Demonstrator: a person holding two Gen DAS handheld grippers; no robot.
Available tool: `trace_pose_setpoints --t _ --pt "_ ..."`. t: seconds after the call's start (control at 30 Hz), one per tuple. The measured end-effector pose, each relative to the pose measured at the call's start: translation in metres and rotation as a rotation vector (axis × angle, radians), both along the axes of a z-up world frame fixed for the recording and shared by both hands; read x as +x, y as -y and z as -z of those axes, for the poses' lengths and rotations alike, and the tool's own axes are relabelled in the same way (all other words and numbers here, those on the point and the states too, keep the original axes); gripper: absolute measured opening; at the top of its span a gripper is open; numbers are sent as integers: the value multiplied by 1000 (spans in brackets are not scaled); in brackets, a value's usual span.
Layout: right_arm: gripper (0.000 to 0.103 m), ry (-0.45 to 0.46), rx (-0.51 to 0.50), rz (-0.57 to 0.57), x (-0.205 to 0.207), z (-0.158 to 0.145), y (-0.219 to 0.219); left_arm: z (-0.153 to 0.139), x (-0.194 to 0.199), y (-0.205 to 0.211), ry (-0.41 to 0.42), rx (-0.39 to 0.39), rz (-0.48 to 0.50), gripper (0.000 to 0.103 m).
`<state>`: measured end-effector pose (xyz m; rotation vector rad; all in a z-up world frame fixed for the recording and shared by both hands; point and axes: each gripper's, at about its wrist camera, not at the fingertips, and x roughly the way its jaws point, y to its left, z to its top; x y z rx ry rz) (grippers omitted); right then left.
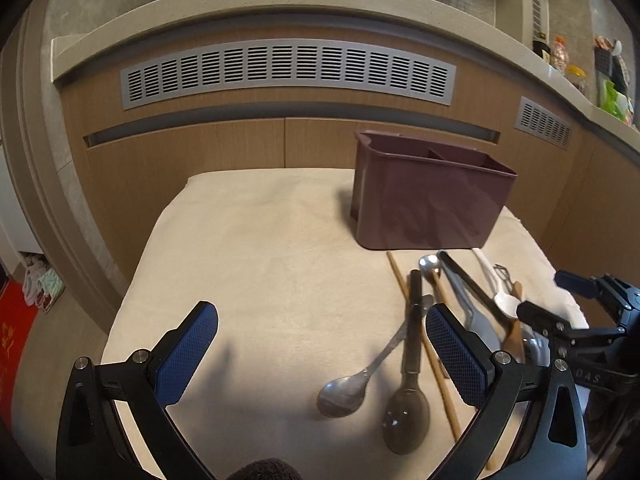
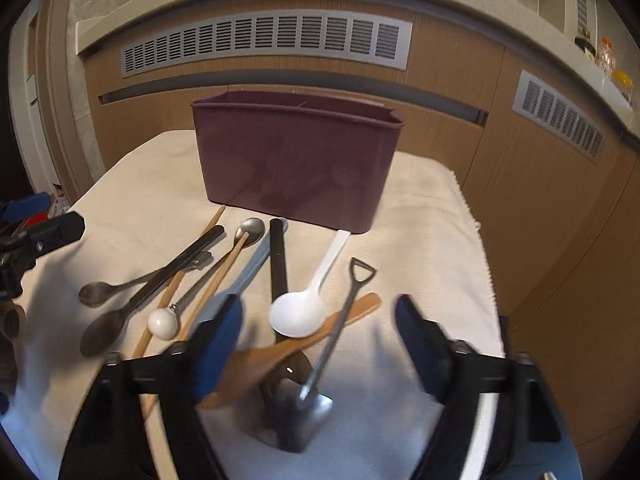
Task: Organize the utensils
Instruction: 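Grasp the white plastic spoon handle with the right tool while the left tool approaches the dark spoon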
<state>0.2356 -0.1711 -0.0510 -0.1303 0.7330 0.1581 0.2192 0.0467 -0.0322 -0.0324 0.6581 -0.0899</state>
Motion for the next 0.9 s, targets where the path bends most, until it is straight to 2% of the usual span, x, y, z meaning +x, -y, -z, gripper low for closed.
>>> trace_pose_setpoints --t 0.17,0.3,0.37,0.43,0.47,0.5,0.7,0.9 --pt "60 -22 11 77 11 9 -13 1 3 -14 15 -41 -40 103" --pt "49 -85 -5 120 22 23 -17 0 2 -21 26 -64 -52 103" --pt "49 -85 -1 124 21 22 -16 -1 0 -24 28 -76 -52 103" --pt "44 -81 -6 121 21 22 -15 -2 -2 -26 33 -89 -58 103" --pt "36 -77 -13 117 20 21 -14 -2 -4 -26 34 -97 -56 103" --pt "32 -69 -25 114 19 19 -14 -2 -5 -27 34 -101 -55 103" --pt "31 7 -32 127 3 -1 4 -3 -10 -22 18 -90 -46 103" --pt "31 110 -77 154 -29 -21 23 3 -20 6 -5 -4 4 103"
